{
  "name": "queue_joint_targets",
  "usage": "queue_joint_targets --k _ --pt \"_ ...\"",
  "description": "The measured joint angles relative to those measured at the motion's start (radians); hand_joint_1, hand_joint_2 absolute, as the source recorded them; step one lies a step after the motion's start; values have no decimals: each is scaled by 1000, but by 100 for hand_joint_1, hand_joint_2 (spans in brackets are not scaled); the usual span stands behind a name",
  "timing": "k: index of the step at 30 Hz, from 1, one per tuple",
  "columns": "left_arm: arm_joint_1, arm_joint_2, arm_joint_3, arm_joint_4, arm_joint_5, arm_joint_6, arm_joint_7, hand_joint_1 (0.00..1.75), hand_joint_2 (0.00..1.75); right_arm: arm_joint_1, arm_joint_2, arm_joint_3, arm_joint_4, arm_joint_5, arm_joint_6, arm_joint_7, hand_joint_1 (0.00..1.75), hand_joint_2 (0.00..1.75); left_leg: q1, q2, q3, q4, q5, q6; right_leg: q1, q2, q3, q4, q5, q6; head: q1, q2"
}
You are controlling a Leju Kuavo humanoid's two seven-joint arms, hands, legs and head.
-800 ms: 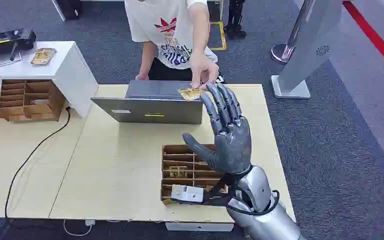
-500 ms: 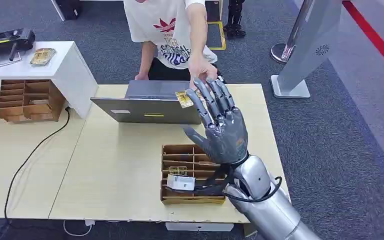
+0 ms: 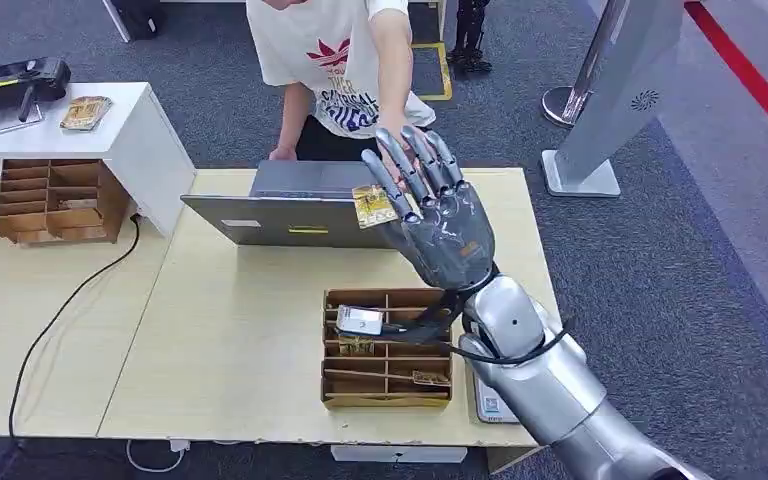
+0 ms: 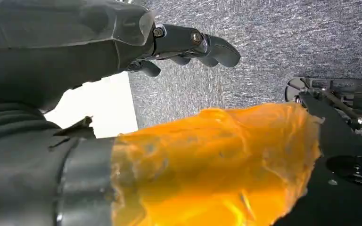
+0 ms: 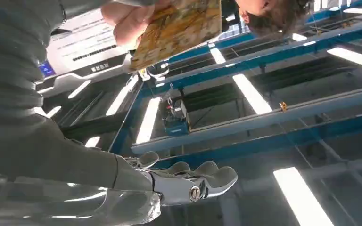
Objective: Pass the card to the sensor for recognition and then transmit it.
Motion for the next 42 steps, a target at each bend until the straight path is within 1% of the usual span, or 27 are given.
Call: queue_joint_targets --k 2,15,16,17,42 --pt "-1 0 -1 0 -1 0 0 0 0 -4 0 0 13 6 0 2 155 175 0 0 0 0 0 0 0 0 0 0 0 0 0 0" --pt "-1 0 -2 0 -1 -1 0 0 0 -8 -1 0 58 6 -2 8 155 175 0 0 0 0 0 0 0 0 0 0 0 0 0 0" --pt "-1 0 -2 0 -1 -1 0 0 0 -9 -1 0 59 6 -2 8 171 175 0 0 0 0 0 0 0 0 0 0 0 0 0 0" --pt "-1 0 -2 0 -1 -1 0 0 0 -10 -1 0 60 6 -2 8 175 175 0 0 0 0 0 0 0 0 0 0 0 0 0 0" --pt "-2 0 -2 0 -1 -1 0 0 0 -12 -4 1 79 3 -5 11 175 175 0 0 0 0 0 0 0 0 0 0 0 0 0 0"
